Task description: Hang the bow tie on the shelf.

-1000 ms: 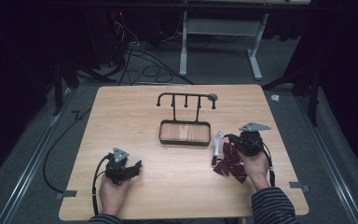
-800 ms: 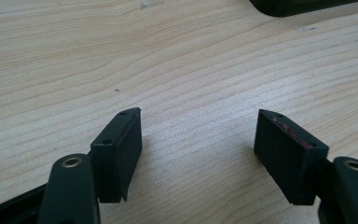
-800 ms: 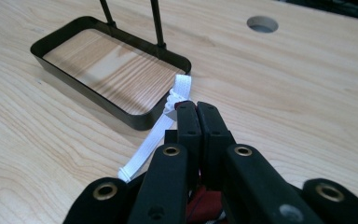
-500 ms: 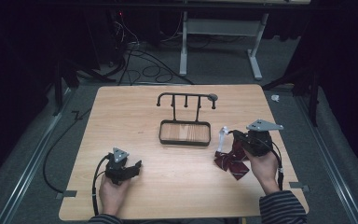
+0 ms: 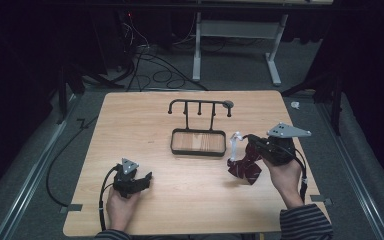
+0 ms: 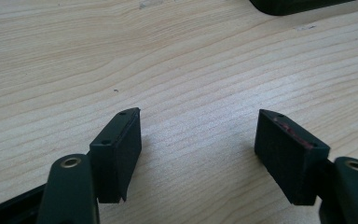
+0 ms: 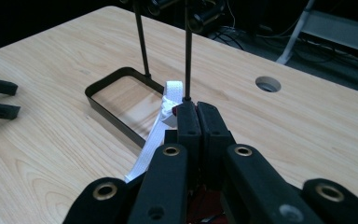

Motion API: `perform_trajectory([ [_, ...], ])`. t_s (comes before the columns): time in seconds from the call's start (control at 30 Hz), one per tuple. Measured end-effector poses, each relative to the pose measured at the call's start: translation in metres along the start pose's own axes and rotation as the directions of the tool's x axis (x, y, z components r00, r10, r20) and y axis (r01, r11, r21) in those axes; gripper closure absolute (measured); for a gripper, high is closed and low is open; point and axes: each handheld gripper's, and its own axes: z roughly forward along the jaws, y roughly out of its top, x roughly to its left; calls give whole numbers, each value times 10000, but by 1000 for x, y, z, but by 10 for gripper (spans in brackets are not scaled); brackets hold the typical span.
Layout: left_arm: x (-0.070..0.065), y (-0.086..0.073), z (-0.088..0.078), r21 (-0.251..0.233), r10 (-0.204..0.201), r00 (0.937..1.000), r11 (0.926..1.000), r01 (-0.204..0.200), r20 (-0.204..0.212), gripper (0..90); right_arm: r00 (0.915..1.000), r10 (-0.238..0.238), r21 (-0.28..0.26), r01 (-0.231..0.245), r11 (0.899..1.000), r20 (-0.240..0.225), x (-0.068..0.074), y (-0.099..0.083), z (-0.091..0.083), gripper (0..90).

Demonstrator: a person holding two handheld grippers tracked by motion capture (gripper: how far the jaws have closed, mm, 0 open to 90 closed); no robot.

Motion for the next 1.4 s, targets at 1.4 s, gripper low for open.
perform_trajectory([
  [1.4,0,0,0,-2,10,10000,10000,-10,13,324,9894,-1080,-578,1027,9930,-971,30,56,23,900],
])
